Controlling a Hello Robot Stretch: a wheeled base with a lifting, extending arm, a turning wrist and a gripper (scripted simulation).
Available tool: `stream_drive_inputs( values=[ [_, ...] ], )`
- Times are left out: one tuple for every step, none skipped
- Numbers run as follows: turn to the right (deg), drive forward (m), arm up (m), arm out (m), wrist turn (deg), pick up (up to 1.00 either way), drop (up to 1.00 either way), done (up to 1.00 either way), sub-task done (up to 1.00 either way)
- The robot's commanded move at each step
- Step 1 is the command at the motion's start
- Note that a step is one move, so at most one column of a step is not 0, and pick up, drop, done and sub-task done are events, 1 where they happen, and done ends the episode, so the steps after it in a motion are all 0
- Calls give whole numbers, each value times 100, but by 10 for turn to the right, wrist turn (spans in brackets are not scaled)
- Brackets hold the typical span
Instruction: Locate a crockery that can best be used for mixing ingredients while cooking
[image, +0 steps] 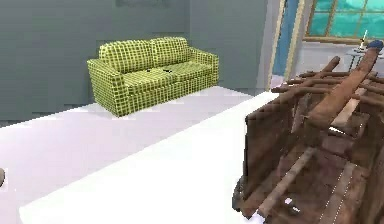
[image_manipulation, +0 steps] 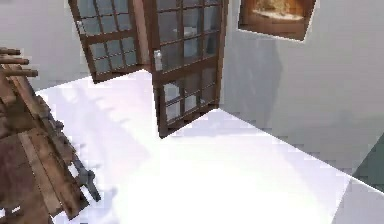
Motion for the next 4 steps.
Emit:
stream_drive_inputs(
  values=[
    [-390,0,0,0,0,0,0,0,0],
    [0,100,0,0,0,0,0,0,0],
    [-270,0,0,0,0,0,0,0,0],
    [0,5,0,0,0,0,0,0,0]
  ],
)
